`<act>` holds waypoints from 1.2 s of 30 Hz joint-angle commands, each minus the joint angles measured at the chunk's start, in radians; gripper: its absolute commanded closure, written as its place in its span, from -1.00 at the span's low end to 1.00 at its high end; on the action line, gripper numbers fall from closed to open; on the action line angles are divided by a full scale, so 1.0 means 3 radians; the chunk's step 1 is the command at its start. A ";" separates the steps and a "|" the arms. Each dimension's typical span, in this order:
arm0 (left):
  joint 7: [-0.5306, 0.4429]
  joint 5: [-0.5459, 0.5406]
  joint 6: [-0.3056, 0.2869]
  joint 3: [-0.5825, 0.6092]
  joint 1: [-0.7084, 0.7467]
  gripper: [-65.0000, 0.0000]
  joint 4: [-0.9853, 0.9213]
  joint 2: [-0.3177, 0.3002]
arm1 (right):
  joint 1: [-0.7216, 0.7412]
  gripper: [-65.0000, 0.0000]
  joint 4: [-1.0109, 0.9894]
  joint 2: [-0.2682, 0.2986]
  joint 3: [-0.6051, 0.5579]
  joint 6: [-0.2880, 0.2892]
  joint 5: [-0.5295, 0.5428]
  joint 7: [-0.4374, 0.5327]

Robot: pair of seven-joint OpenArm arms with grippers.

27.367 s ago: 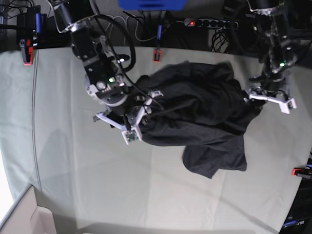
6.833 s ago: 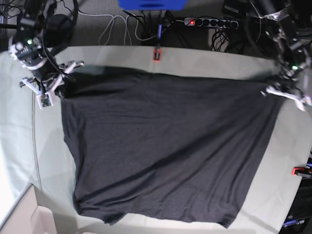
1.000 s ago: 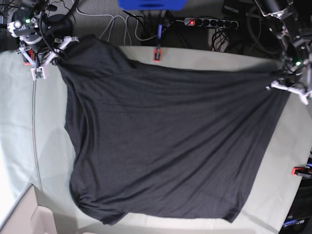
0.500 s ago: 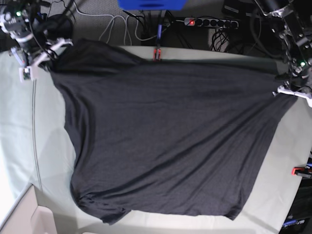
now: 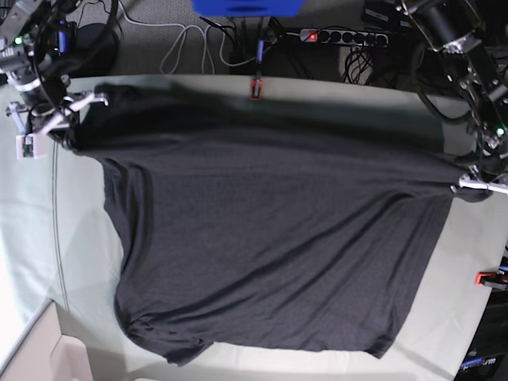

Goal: Layout the t-shirt on the table in an organized manner, then fold the t-shirt properly
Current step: 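Lift the held shirt edge with both grippers and lay it back down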

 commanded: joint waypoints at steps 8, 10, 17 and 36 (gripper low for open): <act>-0.0075 0.0015 0.0018 -0.0010 -0.0458 1.00 -0.0412 -0.0046 | 0.0407 1.00 -0.0270 0.0071 -0.0207 0.0012 0.0042 0.0080; -0.0090 0.0015 0.0018 -0.0010 -0.0545 1.00 -0.0529 -0.0046 | 0.0509 1.00 -0.0388 0.0071 -0.0207 0.0012 0.0042 0.0080; -0.0110 0.0015 0.0018 -0.0010 -0.0805 1.00 -0.0882 -0.0062 | 0.0806 1.00 -0.0766 0.0188 -0.0207 0.0012 0.0042 0.0080; -0.0121 0.0015 0.0018 0.0128 -0.1266 0.99 -0.1266 -0.0056 | 0.1558 1.00 -0.1620 0.0449 -0.0207 -0.0047 0.0042 0.0080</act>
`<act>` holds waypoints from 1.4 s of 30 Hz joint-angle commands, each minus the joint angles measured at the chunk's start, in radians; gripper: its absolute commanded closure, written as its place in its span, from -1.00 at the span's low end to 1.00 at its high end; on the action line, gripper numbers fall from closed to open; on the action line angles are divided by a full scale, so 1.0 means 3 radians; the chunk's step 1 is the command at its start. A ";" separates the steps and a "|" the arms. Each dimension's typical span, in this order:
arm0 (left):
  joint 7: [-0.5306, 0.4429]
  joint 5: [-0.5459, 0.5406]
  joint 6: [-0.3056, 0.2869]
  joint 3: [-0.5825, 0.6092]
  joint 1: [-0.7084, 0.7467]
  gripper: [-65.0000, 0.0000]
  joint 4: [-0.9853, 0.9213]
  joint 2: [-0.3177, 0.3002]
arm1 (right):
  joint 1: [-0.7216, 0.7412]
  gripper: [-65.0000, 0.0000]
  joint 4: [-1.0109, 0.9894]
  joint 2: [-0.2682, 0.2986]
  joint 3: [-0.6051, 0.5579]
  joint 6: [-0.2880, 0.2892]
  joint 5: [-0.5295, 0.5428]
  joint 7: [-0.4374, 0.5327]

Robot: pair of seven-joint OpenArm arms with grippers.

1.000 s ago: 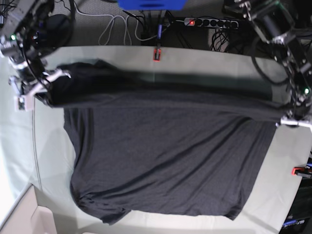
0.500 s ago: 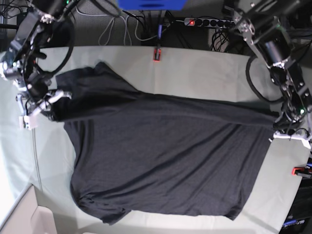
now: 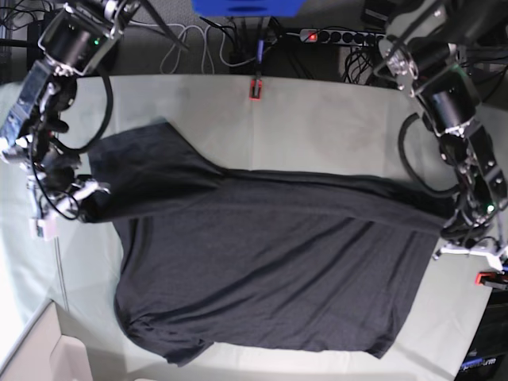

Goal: Layout the t-shirt on the table in an organized manner, then fold the t-shirt properly
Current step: 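Lift the held shirt edge with both grippers and lay it back down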

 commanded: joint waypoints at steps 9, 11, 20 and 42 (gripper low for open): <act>-0.0350 0.0004 0.0003 0.0001 -0.0267 0.99 -0.0399 -0.0046 | 0.0244 1.00 -0.0315 0.0152 -0.0190 -0.0009 0.0064 0.0127; -0.0442 0.0004 0.0003 0.0001 -0.0267 0.99 -0.0475 -0.0051 | 0.0280 1.00 -0.0366 0.0152 -0.0190 -0.0009 0.0064 0.0138; -0.0601 0.0004 0.0003 0.0001 -0.0298 0.98 -0.0792 -0.0123 | 0.0331 1.00 -0.0371 0.0224 -0.0200 -0.0009 0.0064 0.0138; -0.0565 0.0004 0.0018 -0.0019 -0.0426 -0.24 -0.0777 -0.0174 | 0.0116 -0.04 -0.0100 0.0321 -0.0175 -0.0014 0.0069 0.0092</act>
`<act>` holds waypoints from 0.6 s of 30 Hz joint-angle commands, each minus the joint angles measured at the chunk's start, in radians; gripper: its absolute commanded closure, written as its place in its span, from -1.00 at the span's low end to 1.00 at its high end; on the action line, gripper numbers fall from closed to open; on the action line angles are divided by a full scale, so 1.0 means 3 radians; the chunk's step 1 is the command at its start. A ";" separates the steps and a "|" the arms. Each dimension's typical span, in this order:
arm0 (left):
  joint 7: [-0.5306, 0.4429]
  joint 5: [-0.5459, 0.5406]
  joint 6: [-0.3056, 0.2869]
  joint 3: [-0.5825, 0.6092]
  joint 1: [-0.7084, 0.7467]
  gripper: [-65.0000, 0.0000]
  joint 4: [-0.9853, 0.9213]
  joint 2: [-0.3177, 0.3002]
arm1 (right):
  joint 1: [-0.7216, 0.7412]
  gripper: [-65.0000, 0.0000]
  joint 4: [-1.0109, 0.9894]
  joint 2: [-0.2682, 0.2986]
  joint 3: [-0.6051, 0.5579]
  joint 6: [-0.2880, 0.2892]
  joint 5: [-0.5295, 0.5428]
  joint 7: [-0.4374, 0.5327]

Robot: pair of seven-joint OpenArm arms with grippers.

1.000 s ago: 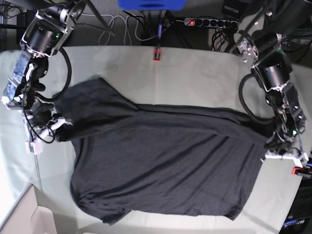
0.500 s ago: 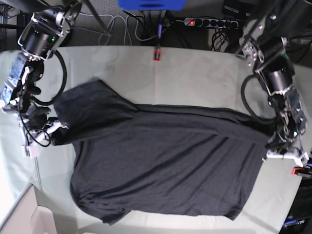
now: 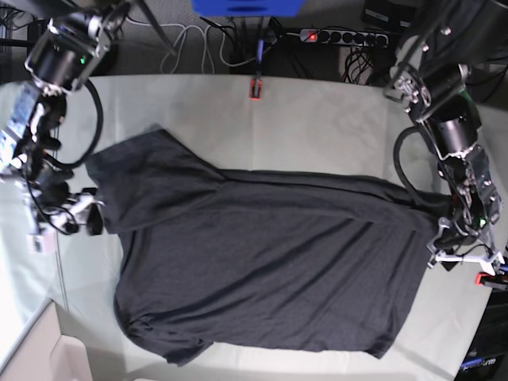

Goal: Layout the t-shirt on the table in an organized manner, then fold the t-shirt properly
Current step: 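Lift the held shirt edge with both grippers and lay it back down, then release the shirt with the right gripper and move it along the shirt side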

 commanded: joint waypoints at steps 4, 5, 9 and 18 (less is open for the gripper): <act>-0.0064 -0.0015 -0.0003 -0.0006 0.0207 -0.29 0.0296 -0.0093 | -0.0456 -0.06 0.0570 -0.0088 -0.0017 0.0021 0.0055 0.0073; -0.0089 -0.0015 -0.0009 -0.0006 0.0284 -0.29 0.0317 -0.0098 | -0.0579 -0.07 0.0672 -0.0165 -0.0022 0.0021 0.0055 0.0093; -0.0100 -0.0015 -0.0009 -0.0006 0.0499 -0.29 0.0276 -0.0119 | -0.0932 -0.06 0.0754 -0.0272 -0.0247 0.0031 0.0050 0.0108; -0.0698 -0.0015 -0.0014 0.0020 0.0473 -0.29 -0.0420 -0.0185 | -0.1249 -0.06 0.0432 -0.0267 -0.0917 0.0005 0.0045 0.0676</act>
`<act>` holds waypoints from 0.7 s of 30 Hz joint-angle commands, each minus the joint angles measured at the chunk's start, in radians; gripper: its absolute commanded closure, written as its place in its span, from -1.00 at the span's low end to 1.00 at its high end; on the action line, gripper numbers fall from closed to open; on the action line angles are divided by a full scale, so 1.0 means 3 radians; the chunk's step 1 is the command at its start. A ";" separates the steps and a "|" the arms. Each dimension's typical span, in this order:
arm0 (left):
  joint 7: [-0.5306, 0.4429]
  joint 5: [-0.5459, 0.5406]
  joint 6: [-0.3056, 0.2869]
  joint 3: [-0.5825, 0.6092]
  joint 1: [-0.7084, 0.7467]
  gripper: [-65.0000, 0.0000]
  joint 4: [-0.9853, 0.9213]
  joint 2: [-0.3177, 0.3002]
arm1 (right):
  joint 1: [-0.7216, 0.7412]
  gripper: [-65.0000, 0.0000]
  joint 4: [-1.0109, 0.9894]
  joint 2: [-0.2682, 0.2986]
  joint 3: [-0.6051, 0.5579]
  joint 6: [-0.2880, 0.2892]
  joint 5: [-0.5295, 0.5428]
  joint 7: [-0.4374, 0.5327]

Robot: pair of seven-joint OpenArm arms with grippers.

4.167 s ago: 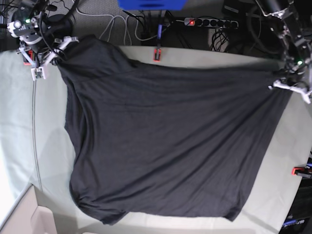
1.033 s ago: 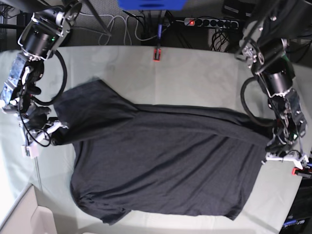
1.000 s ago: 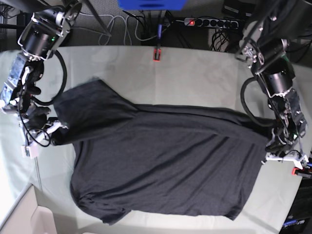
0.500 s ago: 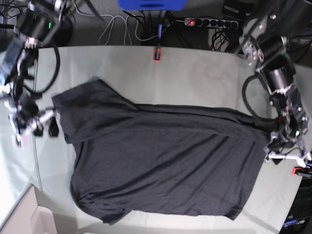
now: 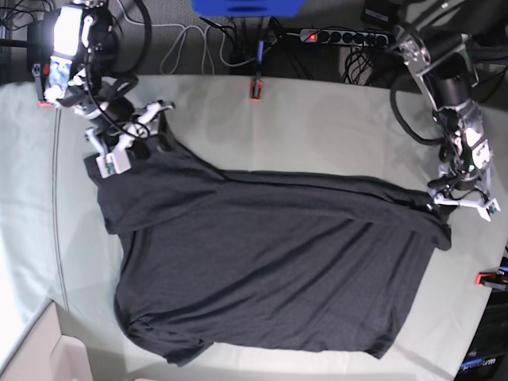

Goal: Layout the t-shirt on the table in an organized manner, then fold the t-shirt properly
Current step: 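Release the shirt with the right gripper and move it along the shirt side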

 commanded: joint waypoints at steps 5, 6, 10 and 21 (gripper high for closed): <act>-0.0068 -0.0009 0.0009 0.0009 -0.0150 -0.29 -0.0201 -0.0049 | 0.0060 -0.07 -0.0322 0.0129 -0.0054 -0.0154 0.0033 0.0285; -0.0078 -0.0014 0.0009 0.0060 -0.0165 -0.29 -0.0222 -0.0049 | 0.0075 -0.06 -0.0403 0.0160 -0.0075 -0.0154 0.0033 0.0310; -0.0078 -0.0019 0.0009 0.0254 -0.0191 -0.29 -0.0237 -0.0049 | 0.0142 -0.06 -0.0644 0.0196 -0.0100 -0.0160 0.0033 0.0433; -0.0068 -0.0019 0.0009 0.0264 -0.0181 -0.29 -0.0206 -0.0049 | -0.0022 -0.06 -0.0618 0.0170 -0.0315 -0.0160 0.0033 0.0443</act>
